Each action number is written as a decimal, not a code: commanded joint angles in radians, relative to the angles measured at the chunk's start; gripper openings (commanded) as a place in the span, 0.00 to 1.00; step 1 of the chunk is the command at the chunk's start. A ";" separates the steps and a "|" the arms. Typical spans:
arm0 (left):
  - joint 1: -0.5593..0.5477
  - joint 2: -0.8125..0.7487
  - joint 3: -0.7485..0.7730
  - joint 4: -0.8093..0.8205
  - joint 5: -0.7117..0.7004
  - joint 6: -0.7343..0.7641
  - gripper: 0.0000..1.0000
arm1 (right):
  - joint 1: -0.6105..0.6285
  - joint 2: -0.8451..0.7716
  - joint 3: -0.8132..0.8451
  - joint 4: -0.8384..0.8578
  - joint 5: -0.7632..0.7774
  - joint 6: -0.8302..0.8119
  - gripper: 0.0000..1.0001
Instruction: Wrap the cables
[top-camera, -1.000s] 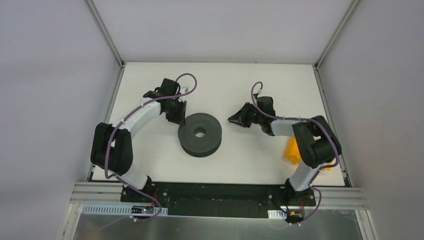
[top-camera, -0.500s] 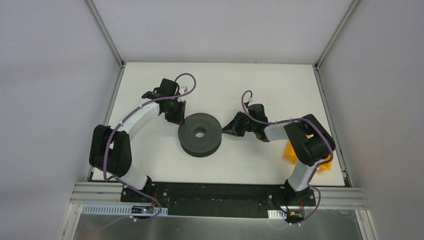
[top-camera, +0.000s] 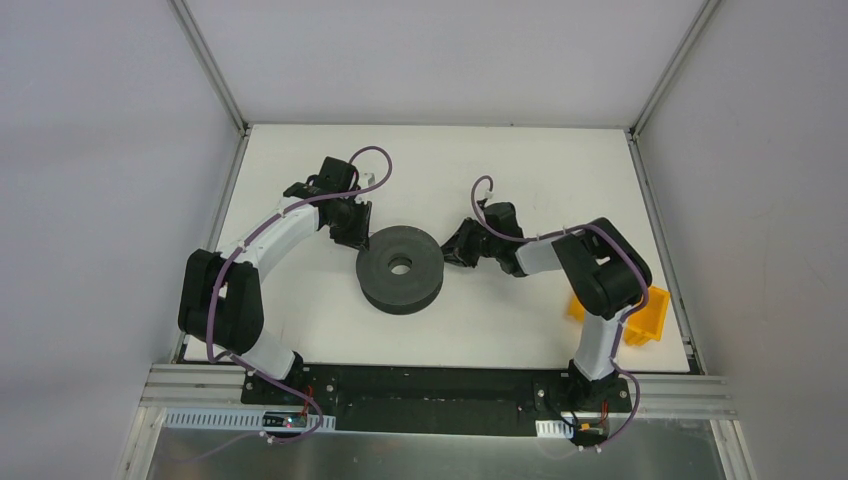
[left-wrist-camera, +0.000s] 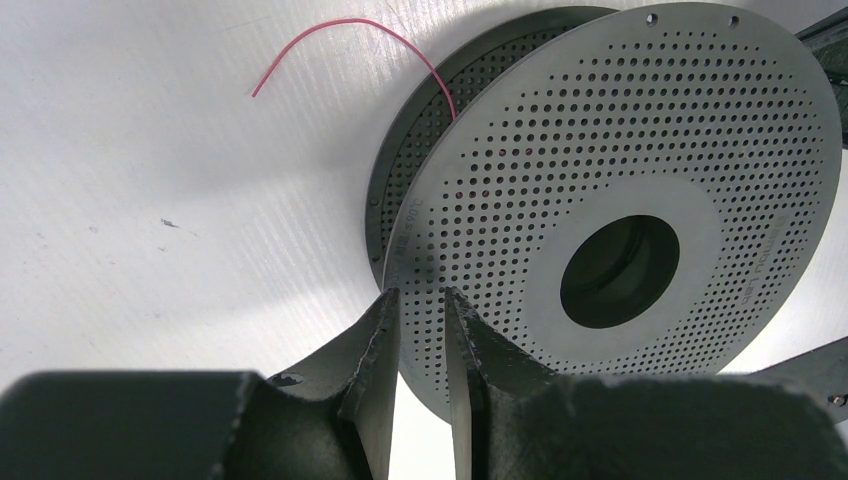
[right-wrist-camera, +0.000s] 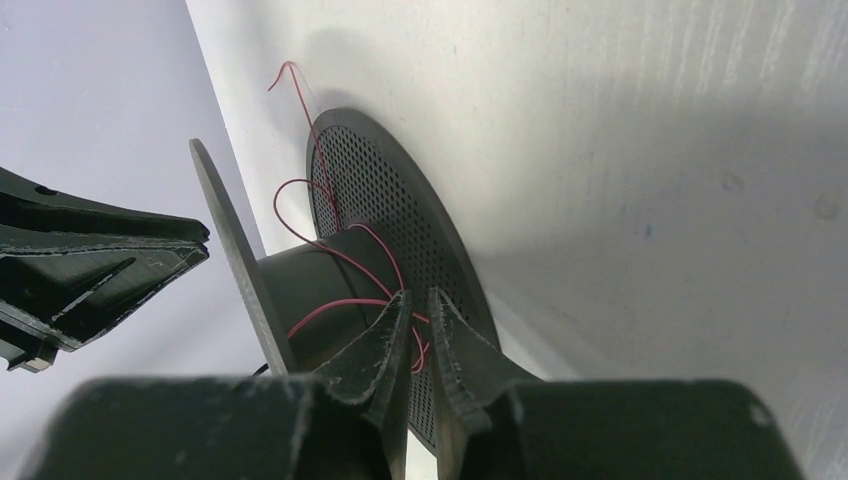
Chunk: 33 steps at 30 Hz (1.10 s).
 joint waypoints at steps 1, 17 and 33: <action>-0.010 -0.040 -0.005 -0.014 -0.005 0.002 0.22 | 0.016 0.009 0.041 0.046 -0.003 0.022 0.13; -0.010 -0.044 -0.009 -0.014 -0.005 0.000 0.21 | 0.026 0.033 0.052 0.080 -0.007 0.037 0.13; 0.066 -0.181 -0.024 0.035 -0.182 -0.129 0.18 | -0.073 -0.244 -0.057 -0.245 0.098 -0.127 0.19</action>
